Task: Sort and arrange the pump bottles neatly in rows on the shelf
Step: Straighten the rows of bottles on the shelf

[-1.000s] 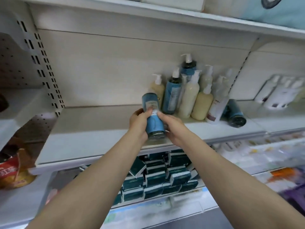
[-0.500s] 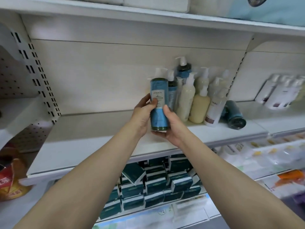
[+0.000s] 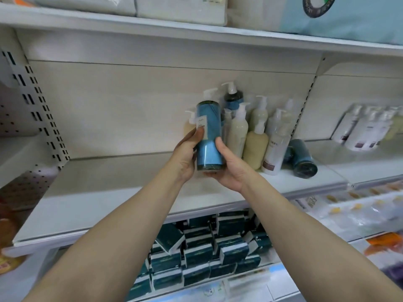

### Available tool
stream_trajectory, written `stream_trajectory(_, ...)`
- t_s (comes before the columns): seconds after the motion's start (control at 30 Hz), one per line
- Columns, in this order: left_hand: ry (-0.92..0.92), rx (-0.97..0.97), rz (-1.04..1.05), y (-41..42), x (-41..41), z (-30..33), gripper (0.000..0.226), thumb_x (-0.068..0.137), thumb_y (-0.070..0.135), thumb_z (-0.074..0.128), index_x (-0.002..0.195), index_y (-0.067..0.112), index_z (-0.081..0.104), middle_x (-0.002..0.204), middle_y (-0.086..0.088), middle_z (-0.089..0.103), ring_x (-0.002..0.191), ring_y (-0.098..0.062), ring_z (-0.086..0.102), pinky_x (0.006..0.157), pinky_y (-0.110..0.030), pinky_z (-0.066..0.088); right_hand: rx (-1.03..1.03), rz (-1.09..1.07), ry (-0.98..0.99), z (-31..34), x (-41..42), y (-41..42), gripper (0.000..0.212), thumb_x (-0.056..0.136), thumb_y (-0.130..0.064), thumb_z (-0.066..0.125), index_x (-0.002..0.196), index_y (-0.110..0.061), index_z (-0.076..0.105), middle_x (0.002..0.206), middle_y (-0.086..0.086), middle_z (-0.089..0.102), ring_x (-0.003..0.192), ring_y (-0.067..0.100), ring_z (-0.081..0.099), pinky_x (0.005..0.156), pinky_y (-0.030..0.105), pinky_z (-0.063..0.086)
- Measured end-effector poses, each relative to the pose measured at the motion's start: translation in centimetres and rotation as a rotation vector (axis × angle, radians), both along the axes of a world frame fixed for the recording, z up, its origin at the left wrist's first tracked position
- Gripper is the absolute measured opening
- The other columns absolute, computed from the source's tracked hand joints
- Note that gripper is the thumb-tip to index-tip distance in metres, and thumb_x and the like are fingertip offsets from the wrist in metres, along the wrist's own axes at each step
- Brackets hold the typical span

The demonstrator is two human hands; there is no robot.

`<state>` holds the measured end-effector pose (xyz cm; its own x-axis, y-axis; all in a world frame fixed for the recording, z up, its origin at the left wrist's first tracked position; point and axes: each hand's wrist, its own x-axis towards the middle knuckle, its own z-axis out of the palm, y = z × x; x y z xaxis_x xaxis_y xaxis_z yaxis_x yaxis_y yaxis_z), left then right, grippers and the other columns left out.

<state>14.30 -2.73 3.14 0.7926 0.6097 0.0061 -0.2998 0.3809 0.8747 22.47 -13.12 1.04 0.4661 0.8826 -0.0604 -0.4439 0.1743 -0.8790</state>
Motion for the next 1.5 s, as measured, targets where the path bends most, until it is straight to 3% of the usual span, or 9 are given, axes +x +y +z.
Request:
stream_trajectory(0.07,0.038,0.022,0.006,0.0,0.4,-0.1,0.023,0.096,0.034,0.062,0.112,0.019,0.069,0.101,0.002,0.076,0.099,-0.013,0.070,0.097,-0.033,0.053,0.027,-0.011,0.003,0.1,0.2,0.0,0.063,0.079,-0.047,0.074,0.130,-0.012,0.062,0.132,0.015,0.065,0.120,0.028,0.060,0.107,0.044,0.047)
stream_trajectory(0.2,0.031,0.006,0.159,0.6,1.2,-0.2,0.016,0.097,0.034,0.060,0.108,0.023,0.067,0.083,0.017,0.074,0.075,0.004,0.068,0.062,-0.014,0.052,0.075,-0.085,-0.002,0.1,0.8,-0.4,0.064,0.075,-0.036,0.080,0.131,-0.012,0.060,0.120,0.011,0.070,0.110,0.026,0.065,0.092,0.046,0.056)
stream_trajectory(0.3,0.086,-0.001,0.298,1.8,1.7,-1.4,0.030,0.092,0.040,0.067,0.117,0.026,0.064,0.104,0.013,0.069,0.097,-0.002,0.063,0.081,-0.021,0.050,0.101,-0.148,-0.039,0.3,2.0,-1.1,0.064,0.081,-0.027,0.078,0.139,-0.014,0.054,0.128,0.010,0.069,0.117,0.029,0.065,0.096,0.052,0.055)
stream_trajectory(0.4,0.191,0.038,0.402,3.1,2.4,-2.9,0.059,0.086,0.046,0.073,0.137,0.024,0.054,0.138,0.002,0.055,0.122,-0.017,0.054,0.107,-0.033,0.041,0.110,-0.185,-0.047,0.9,3.0,-1.7,0.064,0.083,-0.026,0.076,0.141,-0.011,0.053,0.134,0.014,0.065,0.123,0.031,0.062,0.091,0.045,0.057)
stream_trajectory(0.57,0.217,0.113,0.446,3.9,4.5,-3.7,0.071,0.088,0.041,0.072,0.149,0.021,0.041,0.153,-0.005,0.041,0.134,-0.021,0.046,0.099,-0.029,0.035,0.092,-0.248,-0.039,2.1,4.7,-2.0,0.069,0.078,-0.027,0.077,0.140,-0.008,0.053,0.128,0.012,0.069,0.116,0.028,0.067,0.087,0.040,0.059)
stream_trajectory(0.77,0.216,0.153,0.411,5.3,6.9,-4.0,0.076,0.089,0.034,0.073,0.153,0.020,0.035,0.152,-0.004,0.041,0.135,-0.024,0.046,0.098,-0.031,0.039,0.074,-0.235,-0.091,2.1,6.3,-2.9,0.065,0.079,-0.026,0.077,0.138,-0.011,0.056,0.126,0.010,0.070,0.115,0.027,0.068,0.087,0.039,0.058)
stream_trajectory(1.03,0.220,0.176,0.351,6.6,8.2,-6.1,0.056,0.081,0.029,0.081,0.130,0.024,0.055,0.123,-0.003,0.065,0.114,-0.026,0.063,0.101,-0.052,0.050,0.052,-0.189,-0.130,1.7,8.3,-4.3,0.055,0.083,-0.020,0.076,0.134,-0.015,0.057,0.128,0.012,0.069,0.122,0.034,0.063,0.095,0.044,0.055)
stream_trajectory(1.27,0.277,0.201,0.360,7.0,8.0,-6.0,0.069,0.073,0.033,0.087,0.133,0.022,0.057,0.119,-0.002,0.067,0.108,-0.027,0.065,0.095,-0.053,0.054,0.048,-0.178,-0.143,1.4,9.1,-4.8,0.063,0.077,-0.026,0.076,0.135,-0.017,0.057,0.132,0.014,0.066,0.123,0.035,0.061,0.101,0.048,0.052)
stream_trajectory(1.5,0.324,0.191,0.400,5.6,6.4,-5.8,0.087,0.065,0.022,0.092,0.138,0.019,0.045,0.129,-0.006,0.059,0.114,-0.029,0.061,0.097,-0.052,0.052,0.078,-0.152,-0.112,1.4,8.1,-5.0,0.060,0.081,-0.026,0.075,0.136,-0.009,0.057,0.118,0.010,0.072,0.105,0.023,0.069,0.086,0.038,0.057)
